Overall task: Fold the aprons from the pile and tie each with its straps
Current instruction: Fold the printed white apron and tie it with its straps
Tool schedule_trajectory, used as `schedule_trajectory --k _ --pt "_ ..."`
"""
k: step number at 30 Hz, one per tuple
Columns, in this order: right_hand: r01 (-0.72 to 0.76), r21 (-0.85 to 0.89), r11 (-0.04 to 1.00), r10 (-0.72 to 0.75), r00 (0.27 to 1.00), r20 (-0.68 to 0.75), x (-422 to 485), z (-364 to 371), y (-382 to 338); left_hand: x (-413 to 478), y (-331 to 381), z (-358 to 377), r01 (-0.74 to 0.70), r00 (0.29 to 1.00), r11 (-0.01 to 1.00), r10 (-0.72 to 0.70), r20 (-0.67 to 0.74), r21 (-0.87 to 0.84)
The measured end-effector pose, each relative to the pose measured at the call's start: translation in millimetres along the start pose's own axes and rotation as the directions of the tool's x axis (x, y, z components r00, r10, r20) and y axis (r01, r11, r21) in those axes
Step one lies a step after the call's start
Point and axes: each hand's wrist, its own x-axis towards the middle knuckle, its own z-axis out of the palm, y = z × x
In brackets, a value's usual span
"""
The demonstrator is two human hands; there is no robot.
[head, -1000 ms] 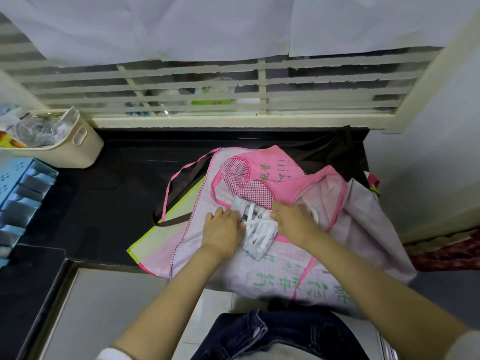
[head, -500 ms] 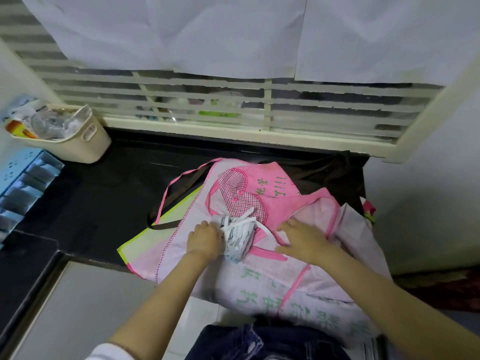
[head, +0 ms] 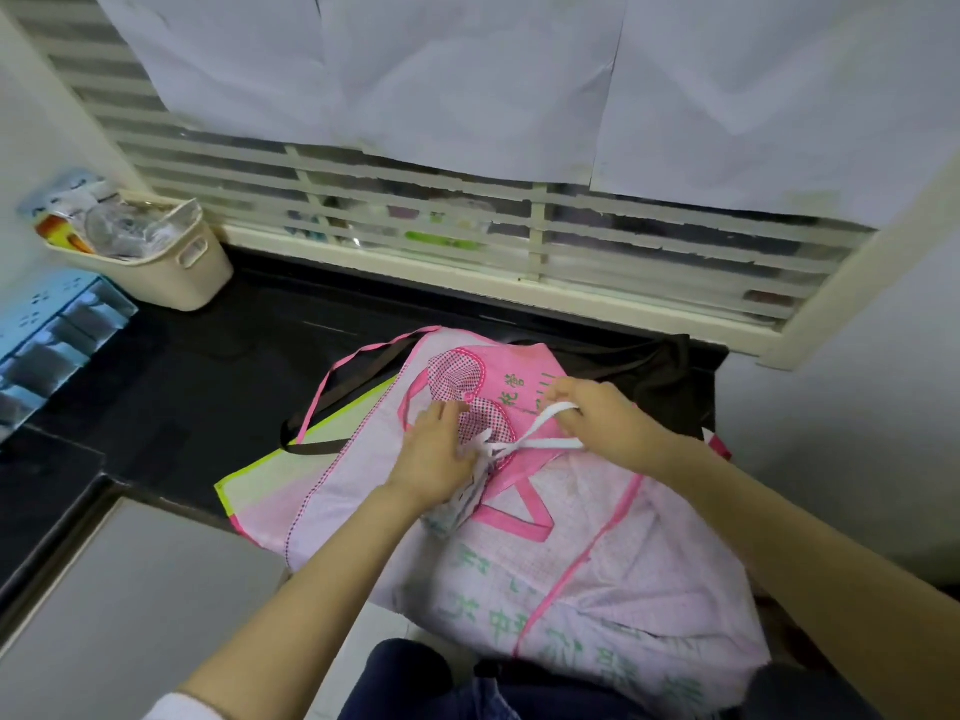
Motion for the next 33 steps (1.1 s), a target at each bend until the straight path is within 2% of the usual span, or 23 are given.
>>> schedule_trajectory --k 2,3,5,8,13,15,17,19,21,24,28,33 --pt "0.055 0.016 0.998 -0.055 0.998 -0.018 5.2 -24.1 -21.9 2.3 29.1 -16.0 -0.146 0.984 0.926 0.173 0.047 -0.348" --pt "0.067 0.053 0.996 -0.065 0.997 -0.038 7.3 -36.1 -33.3 2.2 42.5 -24.3 -0.191 0.966 0.875 0.248 0.074 -0.444" --pt "0.060 0.182 0.982 -0.052 0.998 -0.048 11.1 -58.8 -53.7 5.2 58.4 -36.8 -0.229 0.941 0.818 0.324 0.094 -0.527" --pt "0.002 0.358 0.934 -0.016 0.999 0.036 17.4 -87.3 -69.0 15.3 59.1 -61.7 -0.211 0.958 0.816 0.282 0.053 -0.539" --pt "0.040 0.101 0.994 -0.050 0.994 0.101 24.0 -130.3 -75.4 31.8 45.5 -116.9 -0.255 0.964 0.856 0.188 -0.188 -0.449" --pt "0.050 0.094 0.994 -0.063 0.989 0.133 25.7 -145.2 -81.5 37.6 43.6 -130.6 -0.268 0.957 0.861 0.187 -0.221 -0.432" --pt "0.065 0.201 0.977 -0.091 0.988 0.125 28.4 -159.5 -91.9 45.1 45.5 -141.3 -0.275 0.955 0.865 0.196 -0.222 -0.419" --pt "0.065 0.408 0.911 -0.099 0.993 0.063 33.2 -176.2 -104.4 57.9 50.6 -155.4 -0.296 0.949 0.885 0.229 -0.218 -0.360" --pt "0.082 0.528 0.845 -0.074 0.997 -0.035 40.5 -194.1 -118.7 73.0 59.9 -177.1 -0.353 0.927 0.890 0.289 -0.240 -0.288" --pt "0.136 0.410 0.902 -0.043 0.973 -0.228 55.3 -218.9 -144.2 92.1 75.9 -217.9 -0.466 0.869 0.862 0.403 -0.288 -0.199" --pt "0.206 0.218 0.954 -0.064 0.850 -0.524 74.8 -249.8 -184.1 116.6 86.9 -279.7 -0.512 0.819 0.851 0.443 -0.365 -0.116" --pt "0.238 0.089 0.967 -0.138 0.786 -0.603 89.5 -277.5 -235.9 137.6 85.8 -348.6 -0.492 0.744 0.864 0.480 -0.465 0.106"
